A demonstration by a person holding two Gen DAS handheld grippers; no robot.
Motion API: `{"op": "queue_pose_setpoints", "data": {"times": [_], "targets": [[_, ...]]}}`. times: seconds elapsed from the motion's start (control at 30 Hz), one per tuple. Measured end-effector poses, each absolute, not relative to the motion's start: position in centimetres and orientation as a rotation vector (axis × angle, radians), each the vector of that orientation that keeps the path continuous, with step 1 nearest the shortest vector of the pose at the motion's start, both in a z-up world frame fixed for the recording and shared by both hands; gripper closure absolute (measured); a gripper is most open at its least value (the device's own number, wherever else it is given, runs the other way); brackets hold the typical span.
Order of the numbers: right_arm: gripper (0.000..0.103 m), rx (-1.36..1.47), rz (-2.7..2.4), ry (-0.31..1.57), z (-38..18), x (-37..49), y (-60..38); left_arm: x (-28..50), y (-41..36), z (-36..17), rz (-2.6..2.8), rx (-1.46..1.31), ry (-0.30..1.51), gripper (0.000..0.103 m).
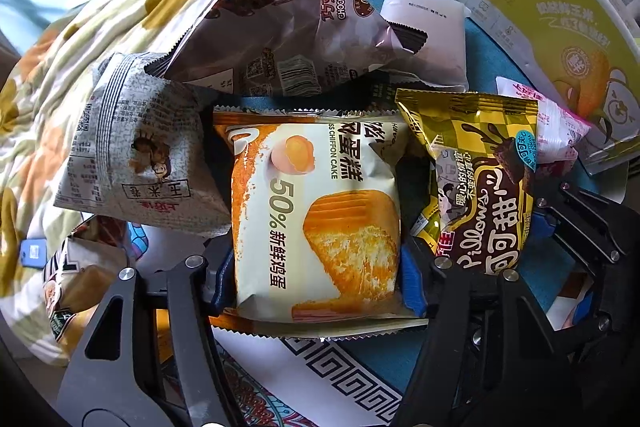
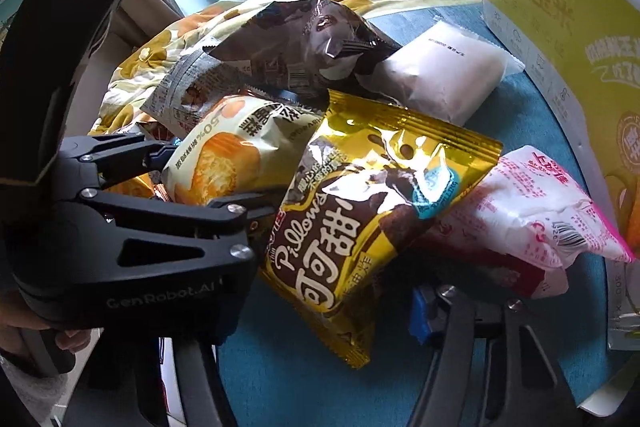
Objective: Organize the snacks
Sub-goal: 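Grasp the cream cake bag with the left tool while the right grasps the gold chocolate bag, then lift both held bags and carry them toward the box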
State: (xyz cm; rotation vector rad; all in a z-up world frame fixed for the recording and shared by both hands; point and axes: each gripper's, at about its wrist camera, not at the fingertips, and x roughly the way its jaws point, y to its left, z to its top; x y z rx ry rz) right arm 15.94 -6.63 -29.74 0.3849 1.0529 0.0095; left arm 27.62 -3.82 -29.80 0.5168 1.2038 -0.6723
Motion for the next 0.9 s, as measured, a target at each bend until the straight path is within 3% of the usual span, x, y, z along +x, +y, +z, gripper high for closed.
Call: {"op": "queue_pose_setpoints", "data": {"times": [0.47,0.9], "targets": [[0.049,0.336,0.014,1.059,-28.8,15.4,-6.1,27.2,-2.9,-28.3,-0.650,0.481,1.189,0.044],[0.050,0.311,0.010,1.019,-26.0,14.0,-6.7,26.9,-1.5,-23.5,-0.624,0.414,1.129,0.044]]}}
